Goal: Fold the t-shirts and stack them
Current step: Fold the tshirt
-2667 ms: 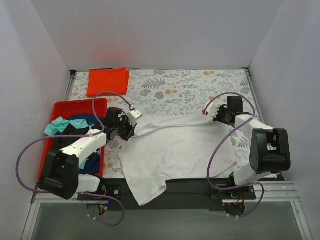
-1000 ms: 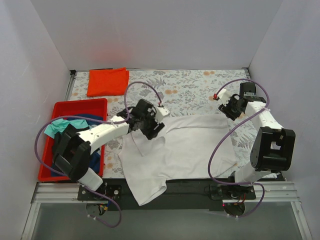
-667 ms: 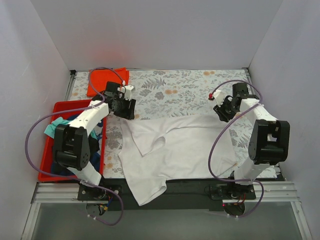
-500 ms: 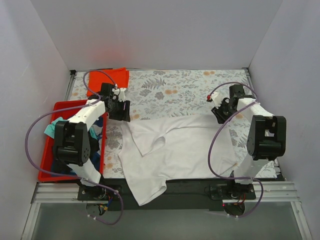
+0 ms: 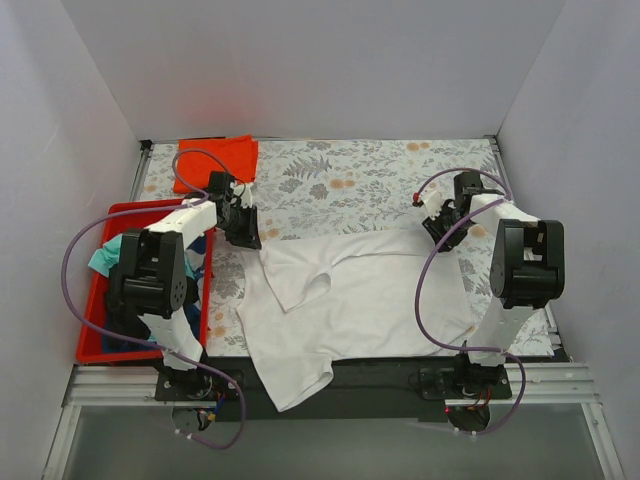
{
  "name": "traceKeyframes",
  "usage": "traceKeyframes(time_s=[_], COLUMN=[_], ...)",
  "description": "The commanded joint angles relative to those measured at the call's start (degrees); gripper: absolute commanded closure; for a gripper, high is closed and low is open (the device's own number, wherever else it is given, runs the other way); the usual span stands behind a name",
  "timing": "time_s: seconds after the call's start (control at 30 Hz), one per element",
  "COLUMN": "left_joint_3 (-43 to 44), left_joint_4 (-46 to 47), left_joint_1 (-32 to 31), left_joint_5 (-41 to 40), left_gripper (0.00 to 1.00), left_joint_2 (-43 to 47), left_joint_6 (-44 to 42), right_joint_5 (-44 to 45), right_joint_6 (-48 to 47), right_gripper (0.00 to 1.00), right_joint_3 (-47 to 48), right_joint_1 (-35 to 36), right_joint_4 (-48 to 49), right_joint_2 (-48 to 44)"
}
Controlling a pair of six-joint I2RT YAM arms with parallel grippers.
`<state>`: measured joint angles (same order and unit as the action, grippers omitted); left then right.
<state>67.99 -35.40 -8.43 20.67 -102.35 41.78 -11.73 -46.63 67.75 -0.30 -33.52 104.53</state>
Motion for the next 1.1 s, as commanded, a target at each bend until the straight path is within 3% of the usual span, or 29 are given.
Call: traceKeyframes(time_s=[0.0,0.13,0.43,0.57,0.63,0.67,0.8,1.07], left_joint_3=[0.7,1.9,1.6,2.9,3.2,2.9,2.6,0.9], left_joint_4=[2.9,2.6,3.4,2.1,0.9,0.9,1.3,2.1], left_joint_1=[0.3,1.4,2.2,2.2,2.2,2.1,1.0,-5.5], left_joint_5=[-1.8,-4.6,-9.9,-6.0,-2.1,0.5,0.3,-8.3], left_gripper=[0.84,1.0,1.0,0.99,0.86,0.75,0.59,0.59], left_joint_2=[-0.1,-1.6,-2.2,-2.4,-1.5,0.3,5.3,6.7], left_joint_6=[1.6,1.5,0.8,-0.9,-2.6,-3.3,-6.1,-9.3], right_joint_5=[1.7,3.5,5.6,4.7,2.7,1.7,-2.4,-0.9], right_joint_6=[0.6,0.2,-0.7,-0.7,-0.5,-0.5,0.1,-0.3], right_gripper=[0.62,0.63,0.62,0.62,0.61,0.6,0.59,0.61], right_joint_3=[2.1,2.0,2.0,2.0,2.9,3.4,4.8,5.7], right_joint_1=[0.1,0.1,0.1,0.1,0.2,0.1,0.1,0.1], right_joint_4=[0.0,0.9,1.4,1.2,-0.1,-0.8,-2.9,-4.0], right_joint_2=[0.7,1.5,1.7,1.2,0.2,-0.4,-5.0,-5.7])
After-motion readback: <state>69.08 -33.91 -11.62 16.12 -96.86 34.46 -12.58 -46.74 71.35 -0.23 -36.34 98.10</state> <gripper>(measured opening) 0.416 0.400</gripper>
